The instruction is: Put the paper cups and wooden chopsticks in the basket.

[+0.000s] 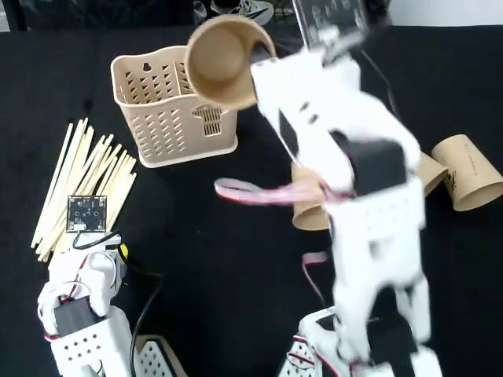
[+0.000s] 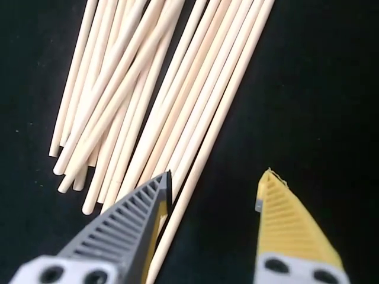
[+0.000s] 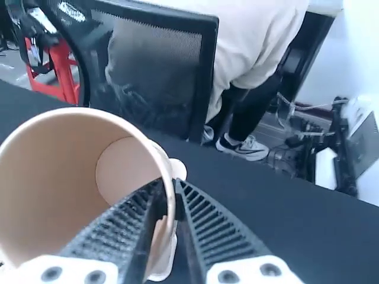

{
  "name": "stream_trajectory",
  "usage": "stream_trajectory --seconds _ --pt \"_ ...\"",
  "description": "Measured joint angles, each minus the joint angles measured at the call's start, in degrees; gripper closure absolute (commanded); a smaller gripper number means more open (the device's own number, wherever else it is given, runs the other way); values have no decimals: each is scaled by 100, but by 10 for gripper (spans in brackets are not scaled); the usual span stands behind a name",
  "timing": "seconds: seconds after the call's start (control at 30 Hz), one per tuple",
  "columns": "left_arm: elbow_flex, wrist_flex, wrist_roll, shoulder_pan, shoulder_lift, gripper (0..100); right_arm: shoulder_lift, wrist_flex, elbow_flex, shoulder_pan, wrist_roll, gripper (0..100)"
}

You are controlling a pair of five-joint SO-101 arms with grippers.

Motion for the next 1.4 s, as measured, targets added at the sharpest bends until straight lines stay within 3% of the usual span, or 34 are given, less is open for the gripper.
stream_trajectory --seconds 0.37,0.67,0.83,1.13,1.4 --pt "0 0 0 0 0 755 3534 1574 -3815 -9 -35 987" --pt "0 0 0 0 0 755 5125 2277 -5820 -9 -35 957" --pt "0 0 0 0 0 755 5407 2620 -6259 -9 -35 771" --pt "0 0 0 0 0 755 5415 2532 -6321 -9 -229 783" --pt "0 0 0 0 0 755 5626 2084 -5987 -9 -1424 783"
